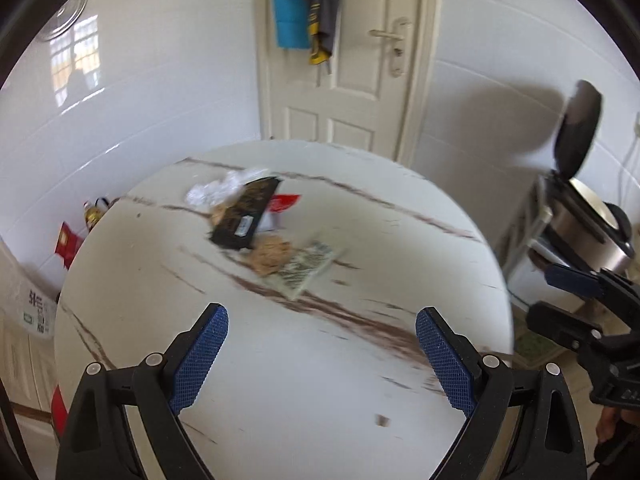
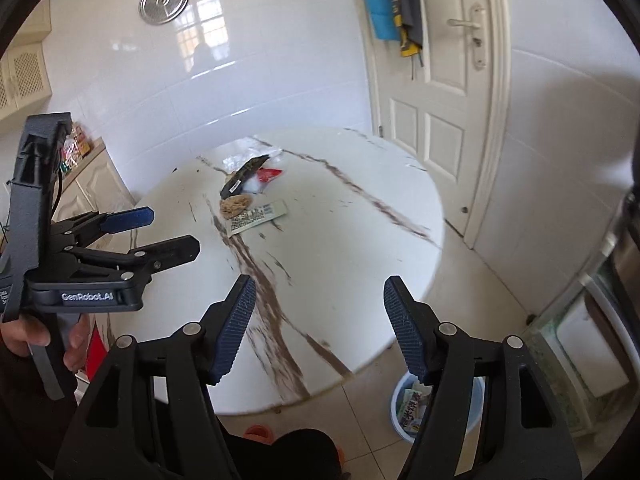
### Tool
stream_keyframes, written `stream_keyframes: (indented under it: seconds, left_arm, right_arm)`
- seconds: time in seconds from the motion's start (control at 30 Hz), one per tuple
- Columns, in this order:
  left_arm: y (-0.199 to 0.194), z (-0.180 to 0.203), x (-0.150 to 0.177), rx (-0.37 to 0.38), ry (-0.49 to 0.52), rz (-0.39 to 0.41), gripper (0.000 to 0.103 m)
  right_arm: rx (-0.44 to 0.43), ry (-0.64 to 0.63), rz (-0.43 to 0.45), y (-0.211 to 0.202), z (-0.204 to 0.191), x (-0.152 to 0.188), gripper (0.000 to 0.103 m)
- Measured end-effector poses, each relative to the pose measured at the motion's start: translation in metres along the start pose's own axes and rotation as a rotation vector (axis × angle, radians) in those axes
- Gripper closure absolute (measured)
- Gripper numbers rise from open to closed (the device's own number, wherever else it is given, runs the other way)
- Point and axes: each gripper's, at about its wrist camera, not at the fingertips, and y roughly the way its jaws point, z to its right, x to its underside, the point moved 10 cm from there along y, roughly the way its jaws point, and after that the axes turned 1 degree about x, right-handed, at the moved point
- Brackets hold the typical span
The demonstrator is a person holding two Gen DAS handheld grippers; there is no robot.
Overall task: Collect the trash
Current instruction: 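Return both tools to the table, then grasp the black snack bag with the right tool while the left grasps the brown bread lump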
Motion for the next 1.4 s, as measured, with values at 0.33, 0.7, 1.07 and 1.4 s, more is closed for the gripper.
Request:
stream_keyframes:
  seconds: [0.33, 0.7, 1.07, 1.4]
  left_arm:
    - [0.053, -0.044, -0.015, 0.0, -0.063, -0.106, 0.022]
    - [0.093, -0.05, -0.044, 0.081, -0.096, -0.198, 0.071]
    - [0.062, -0.103, -0.024, 0.068, -0.171, -0.164, 0.072]
    - [0.022, -0.183, -0.016, -0.05, -0.247, -0.146, 0.072]
  right_arm:
    - [-0.049, -0.063, -0.142, 0.097, -0.021, -0.022, 0.034]
    - [-0.103, -0.066, -0.243, 0.144, -0.027, -0.033, 0.034]
    - [-0.133, -0.009, -0.191, 0.161, -0.049, -0.071, 0.034]
    - [-0.182, 0.05, -0.22, 0.215, -0.111, -0.095, 0.038]
